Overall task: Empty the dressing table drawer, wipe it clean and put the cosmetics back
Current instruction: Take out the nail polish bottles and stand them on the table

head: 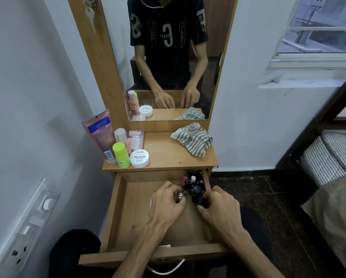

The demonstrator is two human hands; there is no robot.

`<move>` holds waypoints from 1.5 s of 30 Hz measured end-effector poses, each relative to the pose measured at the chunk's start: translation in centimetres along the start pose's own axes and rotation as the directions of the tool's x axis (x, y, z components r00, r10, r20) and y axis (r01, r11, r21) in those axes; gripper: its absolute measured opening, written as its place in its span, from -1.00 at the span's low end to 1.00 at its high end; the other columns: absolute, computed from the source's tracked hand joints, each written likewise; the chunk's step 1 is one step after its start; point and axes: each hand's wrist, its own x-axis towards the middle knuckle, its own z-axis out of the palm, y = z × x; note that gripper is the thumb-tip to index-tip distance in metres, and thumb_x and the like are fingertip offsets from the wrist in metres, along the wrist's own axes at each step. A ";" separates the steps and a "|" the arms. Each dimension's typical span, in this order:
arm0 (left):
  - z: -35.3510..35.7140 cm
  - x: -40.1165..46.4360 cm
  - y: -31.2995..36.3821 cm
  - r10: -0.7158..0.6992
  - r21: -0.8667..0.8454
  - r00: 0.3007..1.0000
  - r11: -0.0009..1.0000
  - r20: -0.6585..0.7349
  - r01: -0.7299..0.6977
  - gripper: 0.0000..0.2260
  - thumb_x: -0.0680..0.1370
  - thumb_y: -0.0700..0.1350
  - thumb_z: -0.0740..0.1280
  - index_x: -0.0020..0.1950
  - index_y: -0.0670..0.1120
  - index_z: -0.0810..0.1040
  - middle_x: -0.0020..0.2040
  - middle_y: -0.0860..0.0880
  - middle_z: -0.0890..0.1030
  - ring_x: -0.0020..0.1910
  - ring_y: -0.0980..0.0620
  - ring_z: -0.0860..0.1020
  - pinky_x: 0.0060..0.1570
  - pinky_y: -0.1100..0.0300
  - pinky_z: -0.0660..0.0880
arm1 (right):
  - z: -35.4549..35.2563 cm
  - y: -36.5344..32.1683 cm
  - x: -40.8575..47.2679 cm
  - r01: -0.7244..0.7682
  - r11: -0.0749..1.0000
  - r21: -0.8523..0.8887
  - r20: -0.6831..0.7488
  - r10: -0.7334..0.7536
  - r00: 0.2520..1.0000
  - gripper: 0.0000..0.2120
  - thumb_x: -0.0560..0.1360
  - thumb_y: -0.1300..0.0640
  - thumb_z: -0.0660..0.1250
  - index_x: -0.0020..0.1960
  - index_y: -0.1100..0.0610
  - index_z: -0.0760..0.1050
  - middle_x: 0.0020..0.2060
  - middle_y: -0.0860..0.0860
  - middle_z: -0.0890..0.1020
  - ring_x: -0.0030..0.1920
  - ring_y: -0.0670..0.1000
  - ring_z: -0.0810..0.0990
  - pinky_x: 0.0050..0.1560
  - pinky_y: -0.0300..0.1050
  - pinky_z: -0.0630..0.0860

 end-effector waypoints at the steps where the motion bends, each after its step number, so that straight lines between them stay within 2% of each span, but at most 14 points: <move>1: -0.4 -0.1 -0.2 -0.004 -0.003 1.000 1.000 -0.008 0.004 -0.78 0.38 0.08 0.37 -0.03 0.09 0.69 -0.08 0.16 0.58 -0.10 0.10 0.61 -0.16 0.18 0.54 | 0.1 -0.1 0.0 -0.001 1.000 0.001 -0.009 0.001 1.000 -0.72 0.50 -0.15 0.47 0.11 -0.02 0.65 0.05 -0.12 0.60 -0.02 -0.10 0.60 -0.13 -0.23 0.40; 8: -4.9 0.8 -0.4 0.077 0.033 0.996 0.997 -0.050 -0.075 -0.86 0.38 0.06 0.43 -0.10 0.08 0.67 -0.14 0.18 0.59 -0.19 0.17 0.58 -0.22 0.24 0.47 | 1.3 -1.2 -0.4 0.017 1.000 0.007 -0.038 -0.017 0.999 -0.79 0.38 -0.07 0.59 -0.14 0.02 0.64 -0.13 -0.09 0.63 -0.19 -0.07 0.60 -0.22 -0.19 0.47; 10: -6.6 1.5 0.0 0.120 0.063 0.991 0.991 -0.062 -0.116 -0.89 0.39 0.04 0.45 -0.12 0.07 0.66 -0.16 0.18 0.58 -0.21 0.18 0.54 -0.22 0.27 0.40 | 1.8 -1.5 -0.6 0.045 0.999 0.006 -0.040 -0.045 0.998 -0.81 0.38 -0.03 0.59 -0.16 0.03 0.63 -0.18 -0.07 0.65 -0.23 -0.04 0.62 -0.16 -0.14 0.54; 14: -9.3 3.1 0.3 0.153 0.086 0.985 0.985 -0.075 -0.147 -0.88 0.41 0.04 0.44 -0.09 0.05 0.65 -0.15 0.18 0.57 -0.20 0.20 0.47 -0.22 0.25 0.37 | 2.5 -1.8 -0.8 0.078 0.997 -0.011 -0.032 -0.078 0.996 -0.87 0.44 0.00 0.51 -0.12 0.02 0.60 -0.22 -0.07 0.67 -0.24 -0.02 0.61 -0.05 -0.11 0.50; 19: -10.6 4.0 0.1 0.145 0.088 0.988 0.986 -0.046 -0.141 -0.84 0.45 0.03 0.42 -0.02 0.02 0.66 -0.07 0.15 0.61 -0.11 0.13 0.54 -0.14 0.14 0.52 | 2.6 -1.8 -0.7 0.088 0.996 -0.001 -0.047 -0.087 0.995 -0.90 0.43 0.02 0.48 -0.10 0.01 0.61 -0.28 -0.07 0.67 -0.28 -0.02 0.61 -0.07 -0.10 0.49; 26: -10.2 4.5 0.2 0.124 0.108 0.991 0.987 -0.040 -0.119 -0.81 0.48 0.02 0.41 0.04 0.00 0.68 -0.02 0.13 0.62 -0.07 0.10 0.56 -0.12 0.14 0.52 | 2.5 -1.6 -1.1 0.079 0.997 -0.008 -0.003 -0.079 0.997 -0.85 0.38 -0.04 0.36 -0.17 0.00 0.63 -0.29 -0.08 0.62 -0.29 -0.02 0.58 -0.15 -0.16 0.44; 29: -10.7 5.7 0.5 0.151 0.105 0.987 0.984 -0.058 -0.144 -0.76 0.50 0.00 0.40 0.12 -0.05 0.69 0.01 0.08 0.64 -0.11 0.09 0.57 -0.07 0.07 0.60 | 1.5 -2.1 -1.4 0.090 0.993 0.070 0.017 -0.091 0.996 -0.84 0.40 -0.09 0.35 -0.19 -0.03 0.64 -0.30 -0.15 0.60 -0.25 -0.09 0.58 -0.20 -0.26 0.40; 31: -11.1 7.0 0.7 0.169 0.115 0.981 0.981 -0.090 -0.159 -0.75 0.51 -0.03 0.40 0.12 -0.08 0.70 0.03 0.03 0.66 -0.14 0.09 0.57 -0.06 0.09 0.60 | 0.1 -2.8 -1.0 0.110 0.985 0.132 0.005 -0.112 0.994 -0.84 0.39 -0.10 0.36 -0.20 -0.04 0.64 -0.31 -0.17 0.62 -0.26 -0.12 0.59 -0.20 -0.27 0.48; 35: -12.2 10.0 1.5 0.190 0.165 0.974 0.972 -0.125 -0.169 -0.82 0.48 -0.10 0.42 0.05 -0.09 0.71 0.00 0.00 0.67 -0.11 0.06 0.56 -0.08 0.19 0.47 | -3.8 -5.3 1.7 0.162 0.959 0.233 -0.098 -0.142 0.985 -0.85 0.38 -0.10 0.39 -0.23 -0.04 0.64 -0.34 -0.14 0.66 -0.29 -0.15 0.62 -0.25 -0.24 0.57; 37: -12.5 11.6 1.7 0.187 0.175 0.973 0.971 -0.138 -0.162 -0.85 0.46 -0.11 0.42 0.00 -0.05 0.71 -0.04 0.02 0.66 -0.07 0.01 0.60 -0.08 0.11 0.49 | -5.8 -6.7 3.9 0.184 0.936 0.300 -0.164 -0.139 0.977 -0.86 0.38 -0.07 0.42 -0.24 -0.01 0.65 -0.35 -0.14 0.66 -0.30 -0.15 0.62 -0.28 -0.20 0.57; 40: -12.8 14.2 1.7 0.170 0.216 0.974 0.967 -0.150 -0.136 -0.84 0.45 -0.13 0.41 0.00 -0.05 0.71 -0.03 -0.01 0.69 0.00 -0.08 0.63 -0.04 0.01 0.56 | -7.5 -8.6 8.4 0.228 0.908 0.351 -0.231 -0.152 0.961 -0.83 0.38 -0.05 0.44 -0.14 0.01 0.73 -0.29 -0.15 0.70 -0.23 -0.16 0.63 -0.18 -0.15 0.61; 45: -13.0 17.6 1.1 0.119 0.267 0.981 0.961 -0.153 -0.075 -0.81 0.44 -0.13 0.40 0.02 0.00 0.71 -0.03 -0.04 0.72 0.03 -0.13 0.64 -0.08 0.03 0.56 | -7.8 -11.2 15.6 0.240 0.907 0.347 -0.237 -0.163 0.958 -0.82 0.34 -0.01 0.41 -0.19 0.05 0.72 -0.34 -0.08 0.69 -0.26 -0.07 0.64 -0.17 -0.02 0.65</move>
